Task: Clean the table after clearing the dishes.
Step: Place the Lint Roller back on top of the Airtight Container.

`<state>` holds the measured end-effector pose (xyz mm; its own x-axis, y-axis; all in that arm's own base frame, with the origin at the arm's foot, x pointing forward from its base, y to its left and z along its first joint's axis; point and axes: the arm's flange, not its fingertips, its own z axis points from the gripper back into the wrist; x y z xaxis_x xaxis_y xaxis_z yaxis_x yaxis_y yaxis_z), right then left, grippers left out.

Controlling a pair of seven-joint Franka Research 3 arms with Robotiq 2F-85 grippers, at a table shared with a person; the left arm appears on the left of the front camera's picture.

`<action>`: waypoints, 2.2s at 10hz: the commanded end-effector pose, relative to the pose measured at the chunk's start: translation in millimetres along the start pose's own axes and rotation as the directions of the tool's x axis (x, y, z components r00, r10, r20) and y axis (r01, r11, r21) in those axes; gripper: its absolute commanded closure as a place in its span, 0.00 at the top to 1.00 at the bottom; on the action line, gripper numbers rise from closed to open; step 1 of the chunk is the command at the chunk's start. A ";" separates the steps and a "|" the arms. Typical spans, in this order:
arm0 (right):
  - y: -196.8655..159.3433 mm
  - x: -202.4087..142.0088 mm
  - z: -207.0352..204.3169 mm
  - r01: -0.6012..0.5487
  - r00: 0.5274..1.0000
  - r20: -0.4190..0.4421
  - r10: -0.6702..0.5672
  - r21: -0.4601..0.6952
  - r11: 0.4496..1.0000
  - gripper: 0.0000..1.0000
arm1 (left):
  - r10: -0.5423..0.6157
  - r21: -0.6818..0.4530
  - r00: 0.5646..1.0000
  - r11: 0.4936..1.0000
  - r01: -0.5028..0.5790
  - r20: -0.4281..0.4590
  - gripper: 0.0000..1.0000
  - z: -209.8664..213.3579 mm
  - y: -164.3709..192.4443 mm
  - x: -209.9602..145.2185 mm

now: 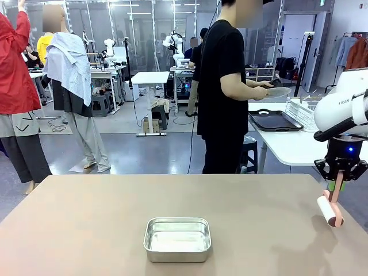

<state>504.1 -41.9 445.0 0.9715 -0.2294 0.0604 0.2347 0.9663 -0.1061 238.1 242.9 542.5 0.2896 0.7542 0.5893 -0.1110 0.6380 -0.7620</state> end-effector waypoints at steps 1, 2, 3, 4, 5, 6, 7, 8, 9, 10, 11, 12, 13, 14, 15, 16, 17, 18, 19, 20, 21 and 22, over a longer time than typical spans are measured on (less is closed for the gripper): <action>31.4 5.8 14.2 -0.140 0.989 0.036 0.142 -0.058 0.988 0.20 | 0.005 0.011 1.000 1.000 -0.004 -0.005 1.00 1.9 -1.2 0.3; 64.1 9.7 30.6 -0.250 0.965 0.051 0.258 -0.126 0.960 0.20 | 0.005 0.011 1.000 1.000 -0.004 -0.005 1.00 1.9 -1.2 0.3; 105.0 8.5 45.9 -0.363 0.923 0.061 0.379 -0.182 0.914 0.20 | 0.005 0.011 1.000 1.000 -0.004 -0.005 1.00 1.9 -1.2 0.3; 143.6 0.2 55.0 -0.457 0.873 0.075 0.481 -0.216 0.863 0.20 | 0.005 0.011 1.000 1.000 -0.004 -0.005 1.00 1.9 -1.2 0.3; 181.8 -16.7 59.0 -0.575 0.792 0.098 0.602 -0.212 0.791 0.20 | 0.005 0.011 1.000 1.000 -0.004 -0.005 1.00 1.9 -1.2 0.3; 208.7 -37.7 60.7 -0.674 0.706 0.115 0.699 -0.195 0.712 0.20 | 0.005 0.011 1.000 1.000 -0.004 -0.005 1.00 1.9 -1.2 0.3; 230.9 -64.1 64.4 -0.772 0.593 0.131 0.794 -0.187 0.607 0.20 | 0.005 0.011 1.000 1.000 -0.004 -0.005 1.00 1.9 -1.2 0.3; 247.8 -88.4 70.2 -0.835 0.499 0.147 0.854 -0.183 0.520 0.20 | 0.005 0.011 1.000 1.000 -0.004 -0.005 1.00 1.9 -1.2 0.3; 260.4 -112.6 80.5 -0.892 0.388 0.180 0.904 -0.175 0.417 0.20 | 0.005 0.011 1.000 1.000 -0.004 -0.005 1.00 1.9 -1.2 0.3; 269.7 -130.9 92.0 -0.924 0.292 0.210 0.933 -0.190 0.332 0.20 | 0.005 0.011 1.000 1.000 -0.004 -0.005 1.00 1.9 -1.2 0.3; 278.7 -146.2 102.7 -0.945 0.201 0.228 0.953 -0.211 0.250 0.20 | 0.005 0.011 1.000 1.000 -0.004 -0.005 1.00 1.9 -1.2 0.3; 288.6 -160.6 110.0 -0.958 0.127 0.236 0.964 -0.222 0.180 0.20 | 0.005 0.011 1.000 1.000 -0.004 -0.005 1.00 1.9 -1.2 0.3; 298.5 -175.0 118.1 -0.974 0.062 0.248 0.967 -0.196 0.113 0.20 | 0.005 0.011 1.000 1.000 -0.004 -0.005 1.00 1.9 -1.2 0.3; 311.6 -189.7 121.3 -0.981 0.015 0.236 0.972 -0.185 0.060 0.20 | 0.005 0.011 1.000 1.000 -0.004 -0.005 1.00 1.9 -1.2 0.3; 325.4 -197.4 117.1 -0.985 -0.032 0.217 0.976 -0.174 0.006 0.20 | 0.005 0.011 1.000 1.000 -0.004 -0.005 1.00 1.9 -1.2 0.3; 340.2 -204.1 110.9 -0.988 -0.080 0.214 0.973 -0.146 -0.049 0.20 | 0.005 0.011 1.000 1.000 -0.004 -0.005 1.00 1.9 -1.2 0.3; 352.1 -210.4 104.8 -0.993 -0.099 0.250 0.963 -0.088 -0.079 0.20 | 0.005 0.011 1.000 1.000 -0.004 -0.005 1.00 1.9 -1.2 0.3; 360.2 -223.2 103.5 -0.984 -0.166 0.271 0.948 -0.105 -0.142 0.20 | 0.005 0.011 1.000 1.000 -0.004 -0.005 1.00 1.9 -1.2 0.3; 363.8 -234.6 107.8 -0.971 -0.228 0.291 0.929 -0.140 -0.194 0.20 | 0.005 0.011 1.000 1.000 -0.004 -0.005 1.00 1.9 -1.2 0.3; 370.2 -240.6 106.7 -0.965 -0.256 0.291 0.922 -0.132 -0.226 0.20 | 0.005 0.011 1.000 1.000 -0.004 -0.005 1.00 1.9 -1.2 0.3; 378.7 -241.5 100.8 -0.968 -0.252 0.269 0.929 -0.077 -0.240 0.20 | 0.005 0.011 1.000 1.000 -0.004 -0.005 1.00 1.9 -1.2 0.3; 384.6 -238.6 98.1 -0.970 -0.240 0.240 0.941 -0.034 -0.239 0.20 | 0.005 0.011 1.000 1.000 -0.004 -0.005 1.00 1.9 -1.2 0.3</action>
<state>351.0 392.8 487.1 -0.0123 0.9903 0.1382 -0.9916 0.0057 -0.1289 238.1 242.9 542.4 0.2899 0.7544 0.5889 -0.1104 0.6376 -0.7624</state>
